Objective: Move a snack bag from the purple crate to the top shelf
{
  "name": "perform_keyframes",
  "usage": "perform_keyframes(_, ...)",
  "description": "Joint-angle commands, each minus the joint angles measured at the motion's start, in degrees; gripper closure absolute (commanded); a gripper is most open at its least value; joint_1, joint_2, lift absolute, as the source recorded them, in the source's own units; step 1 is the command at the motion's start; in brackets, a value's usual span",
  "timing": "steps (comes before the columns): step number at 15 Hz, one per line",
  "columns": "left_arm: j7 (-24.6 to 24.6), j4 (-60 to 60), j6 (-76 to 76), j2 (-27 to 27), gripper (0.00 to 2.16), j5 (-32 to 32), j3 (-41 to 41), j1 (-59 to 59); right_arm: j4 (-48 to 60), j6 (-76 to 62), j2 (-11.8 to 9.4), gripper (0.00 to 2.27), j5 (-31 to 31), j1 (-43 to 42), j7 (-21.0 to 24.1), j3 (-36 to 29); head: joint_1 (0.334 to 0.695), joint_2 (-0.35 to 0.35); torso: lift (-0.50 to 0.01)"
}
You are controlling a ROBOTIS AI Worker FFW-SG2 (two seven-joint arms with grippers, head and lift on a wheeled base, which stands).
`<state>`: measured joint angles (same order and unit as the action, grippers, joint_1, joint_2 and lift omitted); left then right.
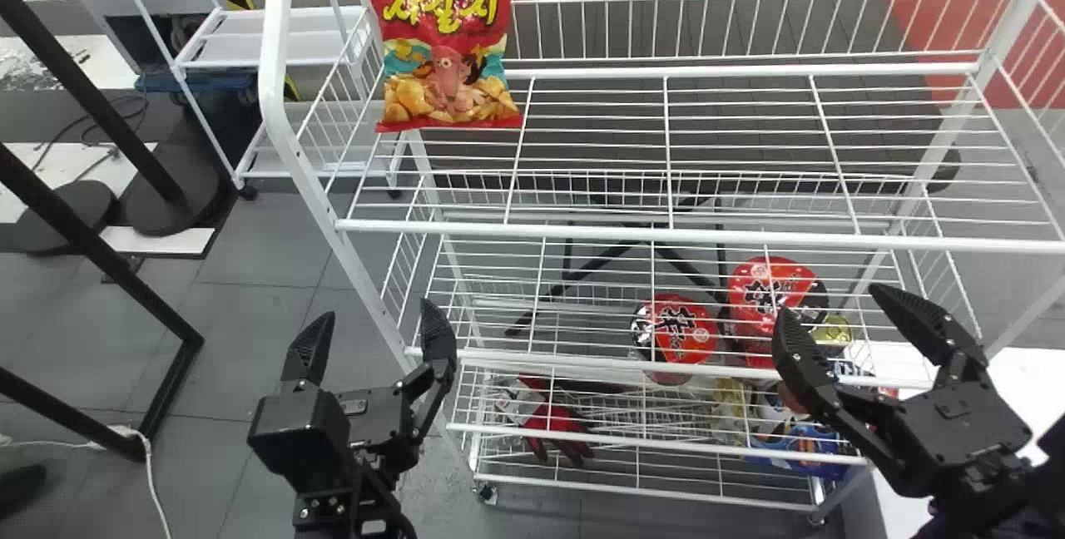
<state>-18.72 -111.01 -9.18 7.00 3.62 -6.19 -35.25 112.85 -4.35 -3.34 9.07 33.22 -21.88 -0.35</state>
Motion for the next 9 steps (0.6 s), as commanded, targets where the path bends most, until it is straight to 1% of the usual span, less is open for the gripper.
perform_keyframes(1,-0.1,0.0,0.0,0.1,0.12,0.1,-0.1,0.0,0.1,-0.1,0.0,0.13,0.0,0.1,0.0,0.0,0.695,0.132,-0.133)
perform_keyframes(9,-0.7,-0.8,0.0,0.1,0.12,-0.6,-0.5,-0.4,0.8,-0.3,-0.4,0.13,0.1,0.5,0.0,-0.3,0.695,0.127,-0.166)
